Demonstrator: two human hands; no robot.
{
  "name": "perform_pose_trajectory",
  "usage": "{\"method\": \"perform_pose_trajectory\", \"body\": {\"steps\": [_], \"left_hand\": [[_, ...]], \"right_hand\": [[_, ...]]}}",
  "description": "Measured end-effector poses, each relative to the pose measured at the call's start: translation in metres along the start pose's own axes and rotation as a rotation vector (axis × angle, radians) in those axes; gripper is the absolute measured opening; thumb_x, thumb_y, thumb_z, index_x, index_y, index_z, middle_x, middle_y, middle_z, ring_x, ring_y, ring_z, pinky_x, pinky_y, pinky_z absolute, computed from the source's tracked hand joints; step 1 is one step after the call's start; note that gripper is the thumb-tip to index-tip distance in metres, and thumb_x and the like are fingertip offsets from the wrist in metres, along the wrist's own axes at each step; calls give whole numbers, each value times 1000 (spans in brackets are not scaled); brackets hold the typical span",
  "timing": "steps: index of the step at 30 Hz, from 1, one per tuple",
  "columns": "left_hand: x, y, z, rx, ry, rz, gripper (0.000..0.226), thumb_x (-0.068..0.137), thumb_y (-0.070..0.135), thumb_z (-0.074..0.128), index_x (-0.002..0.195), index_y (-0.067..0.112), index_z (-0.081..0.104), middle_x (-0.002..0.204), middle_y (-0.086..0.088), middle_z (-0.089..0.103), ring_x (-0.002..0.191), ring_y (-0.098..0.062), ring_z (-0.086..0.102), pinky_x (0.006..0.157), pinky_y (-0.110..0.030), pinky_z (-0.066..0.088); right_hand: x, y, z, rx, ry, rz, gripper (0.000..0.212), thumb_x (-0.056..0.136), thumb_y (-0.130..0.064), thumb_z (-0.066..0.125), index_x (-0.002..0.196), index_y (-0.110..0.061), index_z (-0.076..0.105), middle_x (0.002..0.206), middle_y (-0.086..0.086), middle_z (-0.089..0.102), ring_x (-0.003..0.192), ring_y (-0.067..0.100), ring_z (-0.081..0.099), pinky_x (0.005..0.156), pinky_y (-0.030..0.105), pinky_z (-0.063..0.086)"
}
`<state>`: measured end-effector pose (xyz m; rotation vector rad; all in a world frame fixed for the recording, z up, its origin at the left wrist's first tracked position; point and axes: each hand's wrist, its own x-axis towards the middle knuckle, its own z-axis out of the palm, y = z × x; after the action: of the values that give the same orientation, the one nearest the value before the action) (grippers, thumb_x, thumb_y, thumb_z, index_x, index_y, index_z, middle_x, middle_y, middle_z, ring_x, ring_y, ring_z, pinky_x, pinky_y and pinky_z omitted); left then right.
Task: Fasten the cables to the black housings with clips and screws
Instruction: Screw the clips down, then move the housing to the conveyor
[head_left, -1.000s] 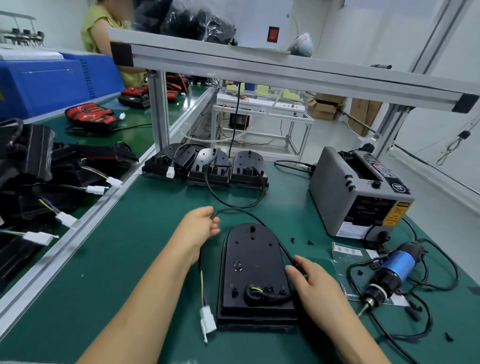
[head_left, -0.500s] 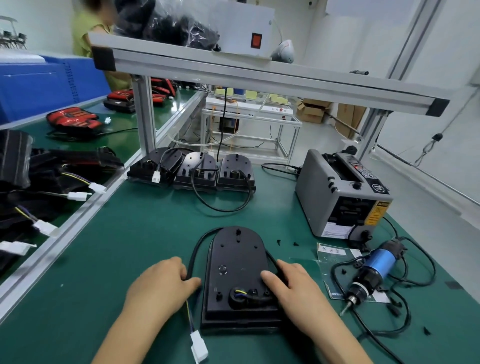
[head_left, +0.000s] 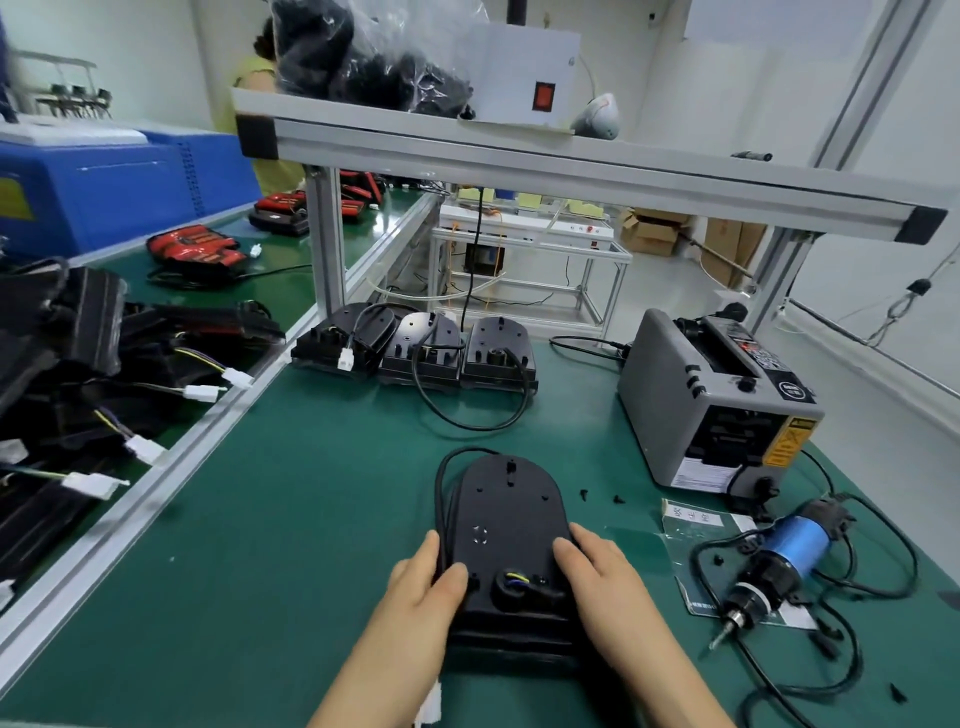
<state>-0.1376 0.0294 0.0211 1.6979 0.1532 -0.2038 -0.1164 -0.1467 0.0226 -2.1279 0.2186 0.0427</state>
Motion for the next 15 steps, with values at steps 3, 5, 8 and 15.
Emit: {"method": "perform_pose_trajectory", "body": {"steps": [3,5,8,15], "left_hand": [[4,-4,8,-320,20,-72,50,95,15,52,142,24,39,142,11,42,128,-7,40,114,-36,26],[6,-5,13,-486,39,-106,47,94,10,54,139,20,44,138,3,51,124,-15,50,110,-40,34],[5,-4,16,-549,79,-128,42,92,13,58,132,22,52,129,1,60,120,-25,56,108,-45,36],[-11,3,18,-779,-34,-246,51,92,14,59,136,36,44,111,12,65,103,-20,61,92,-42,47]], "right_hand": [[3,-1,0,165,76,52,33,96,-29,47,128,-27,54,119,-9,51,112,4,47,100,24,31],[5,-2,0,295,102,106,36,95,-22,51,130,-18,56,125,-7,58,119,11,52,108,33,35],[10,-2,2,484,111,152,29,90,-10,52,115,-16,66,109,-3,71,103,17,65,98,38,47],[16,-8,10,545,192,146,40,90,-7,58,129,-14,57,126,3,61,112,18,58,99,34,41]]}}
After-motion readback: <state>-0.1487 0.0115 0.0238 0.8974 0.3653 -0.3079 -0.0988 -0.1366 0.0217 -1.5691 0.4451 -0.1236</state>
